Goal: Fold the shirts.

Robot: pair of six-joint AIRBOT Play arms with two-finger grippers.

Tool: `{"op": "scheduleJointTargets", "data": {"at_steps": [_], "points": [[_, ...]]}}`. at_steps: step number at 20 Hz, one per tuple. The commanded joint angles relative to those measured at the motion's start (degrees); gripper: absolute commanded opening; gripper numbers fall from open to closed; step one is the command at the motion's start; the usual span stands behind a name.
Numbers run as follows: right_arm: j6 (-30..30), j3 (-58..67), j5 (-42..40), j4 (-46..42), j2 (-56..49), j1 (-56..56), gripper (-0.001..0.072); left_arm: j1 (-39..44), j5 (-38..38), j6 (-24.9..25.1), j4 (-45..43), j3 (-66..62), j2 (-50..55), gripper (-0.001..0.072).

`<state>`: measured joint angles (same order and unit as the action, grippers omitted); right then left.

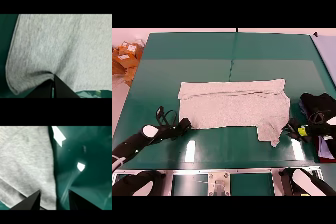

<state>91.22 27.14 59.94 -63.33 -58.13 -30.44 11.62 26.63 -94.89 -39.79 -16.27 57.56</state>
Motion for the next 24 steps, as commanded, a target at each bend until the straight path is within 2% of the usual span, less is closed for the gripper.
{"op": "scheduleJointTargets", "data": {"at_steps": [1,2,4,5,7,10,12,13,15,18,21,24], "points": [[-6.6,-3.34,-4.96,11.15,-3.91,0.04,0.041,-1.49,-0.61,2.25,-0.33,-0.26,0.0,0.0019],[-9.09,-3.34,-4.85,14.29,-6.1,0.07,0.0373,-1.51,-0.63,2.38,-0.33,-0.26,0.0,0.0019],[-13.07,-2.75,-4.55,16.57,-8.24,0.02,0.0016,-1.51,-0.46,2.4,-0.55,-0.28,0.0,0.0019],[-13.31,-1.7,-3.28,15.91,-8.13,-0.02,0.0011,-1.84,-0.2,2.4,-1.05,-0.37,0.0,0.0019],[-11.96,1.33,0.9,12.7,-6.49,-0.26,0.0011,-6.12,6.51,2.38,-6.82,-3.04,0.0,0.0018],[-2.43,4.33,7.34,-0.72,-0.74,-0.46,0.0011,-15.52,24.44,2.36,-21.0,-10.16,0.0,0.0018],[3.85,3.74,11.74,-9.53,4.17,-0.44,0.0011,-17.97,30.67,2.38,-26.25,-12.22,0.0,0.0018],[4.61,3.34,13.27,-11.37,6.78,-0.44,0.0011,-17.92,31.76,2.54,-26.47,-12.24,0.0,0.0018],[4.61,3.19,15.91,-10.23,11.76,-0.33,0.0011,-16.81,32.37,4.46,-25.75,-12.46,0.0,0.0018],[2.82,5.05,15.56,-3.63,15.96,-0.33,0.0011,-16.17,32.3,5.03,-25.14,-16.61,0.0,0.0018],[0.98,9.07,9.6,3.54,12.61,2.25,0.0011,-16.17,29.49,6.1,-24.76,-24.68,1.07,0.0018],[-0.44,15.17,1.84,7.26,3.52,7.3,0.0011,-16.17,29.05,8.5,-23.15,-32.92,6.95,0.0018]]}}
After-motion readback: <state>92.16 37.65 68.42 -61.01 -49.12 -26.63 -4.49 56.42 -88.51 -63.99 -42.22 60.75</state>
